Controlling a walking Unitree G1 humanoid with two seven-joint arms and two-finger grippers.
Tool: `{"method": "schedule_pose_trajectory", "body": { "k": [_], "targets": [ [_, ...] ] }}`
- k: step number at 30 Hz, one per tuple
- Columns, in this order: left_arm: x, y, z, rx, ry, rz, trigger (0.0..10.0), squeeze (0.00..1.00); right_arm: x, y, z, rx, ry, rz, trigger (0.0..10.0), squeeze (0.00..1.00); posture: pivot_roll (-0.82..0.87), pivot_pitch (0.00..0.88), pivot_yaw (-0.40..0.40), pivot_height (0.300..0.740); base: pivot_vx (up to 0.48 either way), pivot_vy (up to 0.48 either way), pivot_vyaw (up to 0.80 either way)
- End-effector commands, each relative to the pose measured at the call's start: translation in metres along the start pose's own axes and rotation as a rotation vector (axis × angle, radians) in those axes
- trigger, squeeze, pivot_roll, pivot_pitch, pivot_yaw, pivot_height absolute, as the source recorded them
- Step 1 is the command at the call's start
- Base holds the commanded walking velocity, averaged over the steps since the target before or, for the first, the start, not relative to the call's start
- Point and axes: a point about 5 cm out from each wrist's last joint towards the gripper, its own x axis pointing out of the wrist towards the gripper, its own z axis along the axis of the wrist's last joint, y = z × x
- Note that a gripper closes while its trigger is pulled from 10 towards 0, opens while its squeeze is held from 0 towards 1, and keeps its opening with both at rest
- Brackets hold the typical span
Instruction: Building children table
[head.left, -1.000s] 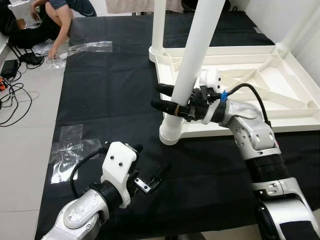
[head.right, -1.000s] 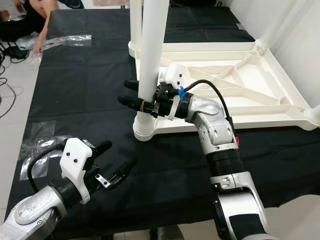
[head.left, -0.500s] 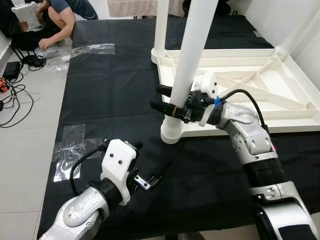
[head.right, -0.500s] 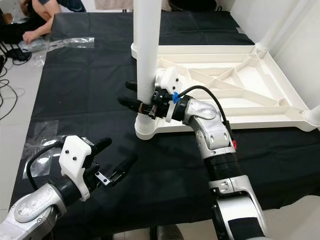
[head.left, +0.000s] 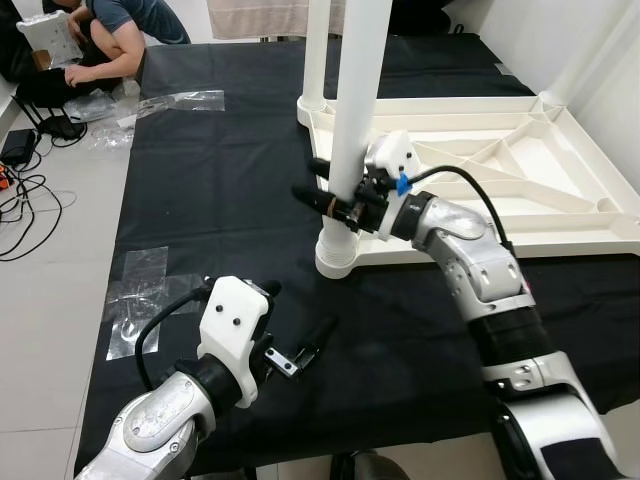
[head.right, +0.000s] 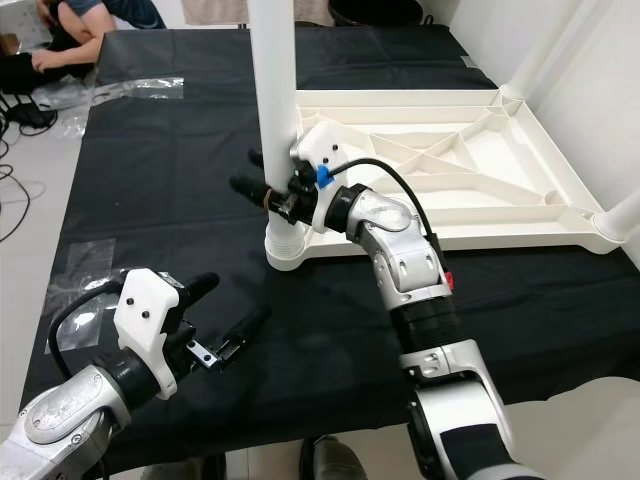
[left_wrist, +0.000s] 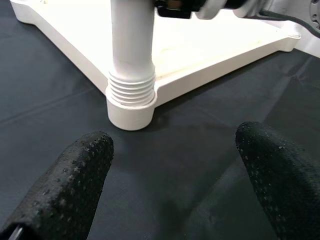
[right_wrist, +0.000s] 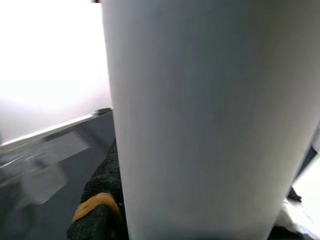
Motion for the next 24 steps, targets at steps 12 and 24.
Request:
{"method": "schedule_pose_trajectory", "body": {
  "k": [12,24],
  "targets": [
    [0.0,0.012,0.0,0.034,0.009,0.044,10.0,0.0,-0.016,-0.016,-0.035,0.092,0.091,-0.244,10.0,0.0,0.1,0.24,-0.077,0.74,0.0,0.0,0.0],
    [0.0,0.015,0.0,0.042,0.01,0.058,10.0,0.0,-0.034,0.008,-0.039,0.224,0.025,0.092,10.0,0.0,0.1,0.239,-0.075,0.74,0.0,0.0,0.0]
  ]
}}
